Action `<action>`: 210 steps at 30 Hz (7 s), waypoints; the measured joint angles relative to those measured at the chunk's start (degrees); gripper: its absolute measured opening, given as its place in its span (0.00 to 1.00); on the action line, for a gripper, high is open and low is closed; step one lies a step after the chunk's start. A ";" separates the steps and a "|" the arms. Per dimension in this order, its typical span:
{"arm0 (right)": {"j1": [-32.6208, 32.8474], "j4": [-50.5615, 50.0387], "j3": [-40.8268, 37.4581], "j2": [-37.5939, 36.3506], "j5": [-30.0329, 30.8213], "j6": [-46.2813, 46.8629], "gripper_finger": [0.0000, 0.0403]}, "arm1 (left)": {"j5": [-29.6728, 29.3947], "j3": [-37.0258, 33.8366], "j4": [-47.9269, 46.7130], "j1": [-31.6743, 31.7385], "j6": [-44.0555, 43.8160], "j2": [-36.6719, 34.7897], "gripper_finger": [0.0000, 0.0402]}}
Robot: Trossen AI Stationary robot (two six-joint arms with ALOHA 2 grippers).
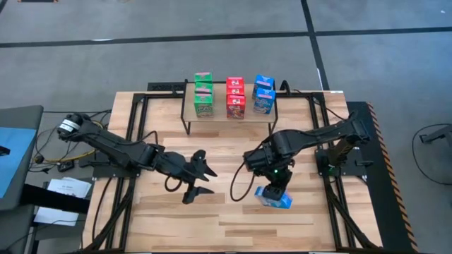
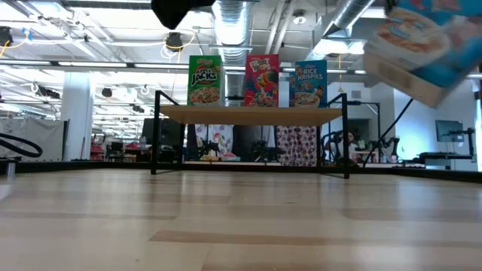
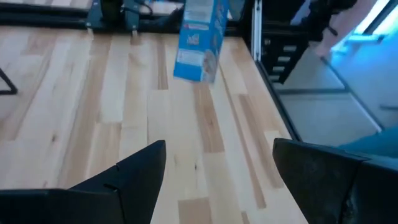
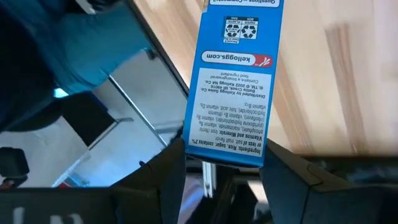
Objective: Stack cereal on shelf
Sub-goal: Put the blue cereal box on the shelf aligned with the other blue cereal boxes
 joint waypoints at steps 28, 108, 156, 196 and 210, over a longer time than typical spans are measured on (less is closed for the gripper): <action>-0.89 20.20 0.00 0.00 1.72 -4.33 0.49 | 7.55 -6.79 14.52 5.06 -3.50 -0.04 0.72; -8.35 28.39 0.04 -0.02 -0.07 -6.91 0.49 | 31.89 -2.05 15.69 13.05 -9.07 11.21 0.64; -7.54 29.11 5.32 -5.69 5.71 -17.40 0.69 | 25.43 -2.13 15.55 13.05 -9.98 5.66 0.46; -1.90 31.19 5.25 -15.99 32.47 -15.04 0.69 | 9.11 -2.11 28.75 12.79 2.45 2.08 0.46; -2.01 31.21 5.25 -15.42 35.16 -14.12 0.66 | 7.30 -2.07 29.27 12.81 1.99 2.08 0.46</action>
